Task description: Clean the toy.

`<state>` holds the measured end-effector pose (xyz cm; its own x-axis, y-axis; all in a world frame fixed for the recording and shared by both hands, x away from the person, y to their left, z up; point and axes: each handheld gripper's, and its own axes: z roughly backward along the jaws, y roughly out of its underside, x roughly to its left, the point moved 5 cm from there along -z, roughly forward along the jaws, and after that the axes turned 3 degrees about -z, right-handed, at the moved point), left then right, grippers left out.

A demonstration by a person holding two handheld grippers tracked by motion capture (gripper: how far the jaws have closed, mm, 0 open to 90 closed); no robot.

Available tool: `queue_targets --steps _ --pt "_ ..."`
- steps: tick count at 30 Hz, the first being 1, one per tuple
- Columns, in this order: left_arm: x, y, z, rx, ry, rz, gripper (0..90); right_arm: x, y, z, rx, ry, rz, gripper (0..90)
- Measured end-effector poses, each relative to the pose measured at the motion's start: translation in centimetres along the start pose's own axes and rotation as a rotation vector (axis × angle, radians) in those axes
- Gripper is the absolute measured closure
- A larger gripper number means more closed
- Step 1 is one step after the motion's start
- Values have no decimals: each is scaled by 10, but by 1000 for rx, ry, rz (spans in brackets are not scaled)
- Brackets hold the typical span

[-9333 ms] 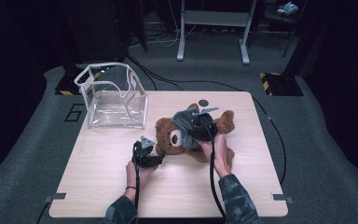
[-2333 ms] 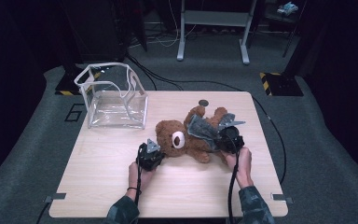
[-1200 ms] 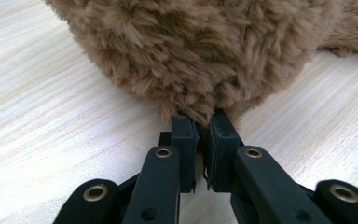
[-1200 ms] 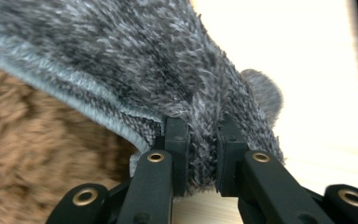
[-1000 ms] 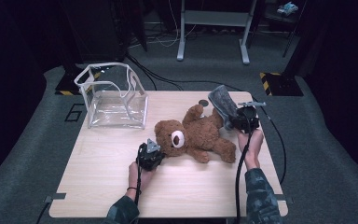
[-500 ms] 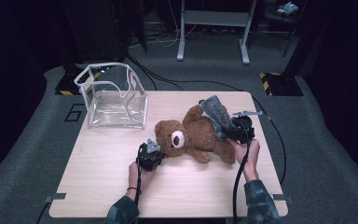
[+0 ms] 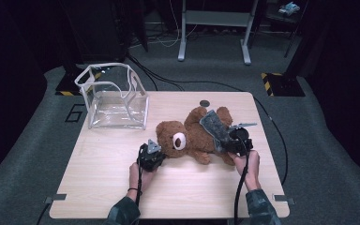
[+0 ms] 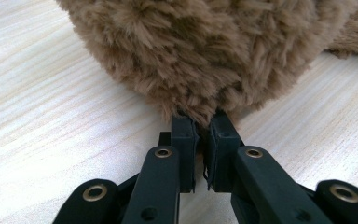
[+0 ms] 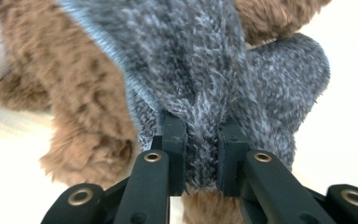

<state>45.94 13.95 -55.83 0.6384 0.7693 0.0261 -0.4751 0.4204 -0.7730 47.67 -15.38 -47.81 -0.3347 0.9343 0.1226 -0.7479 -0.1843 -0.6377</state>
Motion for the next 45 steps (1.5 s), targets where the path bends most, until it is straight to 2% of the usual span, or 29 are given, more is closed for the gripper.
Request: queue_targets --steps 2,3,4,5,6,8,9,10,11,14,15,17,19,20,21,23,25,26,28,30,31,32,34,37,40,43,45 --pt "0 0 0 -1 0 2 833 3 0 4 6 -1 14 770" --pt "0 0 0 0 0 -1 833 6 0 10 25 23 43 766" --pt "0 0 0 0 0 -1 833 5 0 10 25 28 53 759" --pt "0 0 0 0 0 0 833 4 2 8 43 28 38 727" --pt "0 0 0 1 0 -2 833 2 4 4 64 25 33 674" --pt "0 0 0 -1 0 2 833 0 6 3 52 37 31 538" --pt "0 0 0 -2 1 5 833 -1 5 4 39 37 39 439" --pt "0 0 0 -2 1 5 833 -1 5 7 42 40 16 328" --pt "0 0 0 -2 0 3 833 -2 3 7 36 43 14 290" --pt "0 0 0 -1 1 4 833 0 -7 8 0 2 -10 183" --pt "0 0 0 -1 0 2 833 3 -11 8 -12 -14 -15 176" --pt "0 0 0 -1 0 2 833 6 -19 4 -2 -9 -21 164" --pt "0 0 0 -1 0 2 833 5 -21 -4 38 -16 -58 186" --pt "0 0 0 -2 1 5 833 3 -20 -8 60 -4 -69 204" --pt "0 0 0 -1 1 4 833 -1 -18 -12 76 5 -82 203" --pt "0 0 0 -2 1 4 833 -11 -10 -19 116 5 -142 174" --pt "0 0 0 -1 1 3 833 -20 -4 -22 133 11 -174 167" --pt "0 0 0 -3 -1 4 833 -24 0 -23 146 0 -181 187" --pt "0 0 0 -5 0 6 833 -28 6 -27 160 -37 -187 304" --pt "0 0 0 -2 1 5 833 -29 6 -23 148 -58 -204 434" --pt "0 0 0 -1 1 3 832 -28 6 -21 137 -55 -201 505" --pt "0 0 0 0 1 2 833 -28 5 -17 101 -50 -185 575" --pt "0 0 0 0 0 2 832 -25 3 -6 60 -38 -161 659" --pt "0 0 0 0 1 2 833 -15 -2 10 -8 -39 -115 684" --pt "0 0 0 -2 1 6 831 4 -11 24 -65 -73 -30 685" --pt "0 0 0 -3 9 10 829 28 -22 27 -78 -119 19 683" --pt "1 0 0 -4 10 14 824 44 -28 20 -56 -135 49 679"
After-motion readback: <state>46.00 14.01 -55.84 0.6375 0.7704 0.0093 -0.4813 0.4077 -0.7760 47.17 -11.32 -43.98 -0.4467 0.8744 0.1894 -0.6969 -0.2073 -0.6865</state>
